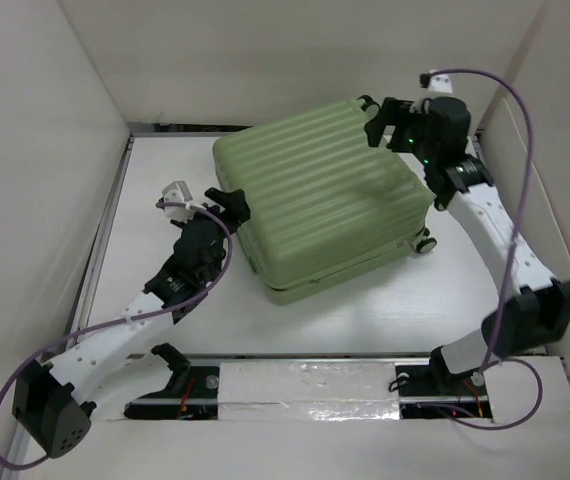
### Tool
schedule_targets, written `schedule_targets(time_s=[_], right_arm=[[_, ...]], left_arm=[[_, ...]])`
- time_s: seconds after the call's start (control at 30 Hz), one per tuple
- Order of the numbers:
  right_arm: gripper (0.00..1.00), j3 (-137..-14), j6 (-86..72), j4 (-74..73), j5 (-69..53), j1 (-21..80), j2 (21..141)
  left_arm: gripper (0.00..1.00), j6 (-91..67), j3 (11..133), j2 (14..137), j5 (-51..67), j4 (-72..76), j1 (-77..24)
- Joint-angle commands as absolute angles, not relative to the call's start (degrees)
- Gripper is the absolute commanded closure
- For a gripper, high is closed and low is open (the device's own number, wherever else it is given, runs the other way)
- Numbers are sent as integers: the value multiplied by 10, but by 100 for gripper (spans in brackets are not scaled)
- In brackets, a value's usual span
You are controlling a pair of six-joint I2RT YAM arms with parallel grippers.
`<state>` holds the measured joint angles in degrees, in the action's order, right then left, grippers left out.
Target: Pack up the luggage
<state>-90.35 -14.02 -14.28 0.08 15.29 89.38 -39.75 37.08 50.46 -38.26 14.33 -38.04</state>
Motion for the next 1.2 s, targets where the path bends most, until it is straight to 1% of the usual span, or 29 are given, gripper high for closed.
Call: schedule_targets(time_s=[0.0,0.03,0.07,0.1,0.13,0.17,0.2,0.23,0.27,0.3,0.37,0.43,0.47,0.5,0.53,0.57,0.6,0.63,0.67,0.7,0.73,0.77,0.8,0.87,0.9,0.97,1.0,1.07,1.17], right_arm=[[9,-834,-162,-105,37,125,781],[16,-774,-165,-101,40,125,753],[29,-739,-170,-96,46,125,723],[46,-703,-176,-82,68,125,663],[70,-669,-190,-80,80,125,632],[84,-611,-199,-80,110,120,604],[95,-583,-209,-81,125,120,574],[100,-557,-223,-83,140,120,523],[100,-516,-228,-89,154,113,499],[100,-501,-234,-111,171,113,481],[100,-476,-249,-138,186,100,442],[100,-431,-261,-158,191,74,425],[100,-416,-265,-158,187,65,418],[100,-392,-271,-158,169,56,419],[100,-383,-280,-156,156,46,420],[100,-372,-280,-149,143,31,425],[100,-362,-279,-120,120,26,430],[97,-353,-278,-106,113,25,438],[96,-353,-278,-97,110,19,448],[96,-358,-275,-84,107,19,475],[95,-367,-271,-77,105,19,489],[95,-373,-270,-70,104,19,503],[95,-378,-268,-53,99,14,531],[94,-380,-259,-24,81,14,555],[93,-381,-254,-6,58,9,568],[92,-393,-255,-6,52,9,597],[92,-392,-251,27,47,9,604],[90,-393,-232,51,31,4,627],[88,-410,-224,53,5,4,653]], left_arm=[[30,-417,382,523,-345,222,-387],[31,-433,371,517,-354,223,-387],[33,-445,344,507,-370,210,-387],[34,-460,331,479,-392,199,-387],[36,-481,318,462,-436,191,-387],[37,-485,294,444,-452,198,-370],[37,-480,282,413,-454,219,-357],[38,-468,274,405,-441,243,-340],[38,-460,286,404,-419,256,-318],[38,-459,307,425,-361,251,-268],[38,-459,370,463,-308,244,-223],[38,-476,402,532,-248,264,-159],[39,-489,439,560,-220,276,-131],[39,-516,460,618,-158,283,-80],[39,-525,481,650,-132,290,-60],[39,-531,540,687,-105,287,-43],[39,-510,578,764,-60,284,-33],[38,-491,620,804,-41,269,-19],[38,-474,721,848,-27,206,-19],[38,-455,769,926,-2,180,-14],[37,-414,811,961,25,159,-14],[36,-399,893,997,42,111,-6],[36,-389,929,1058,71,90,-6],[35,-372,1007,1115,102,51,9],[35,-374,1028,1161,132,43,14],[35,-382,1079,1207,173,33,21],[35,-385,1094,1242,189,29,27],[35,-384,1114,1267,205,40,27],[35,-374,1112,1290,222,66,12]])
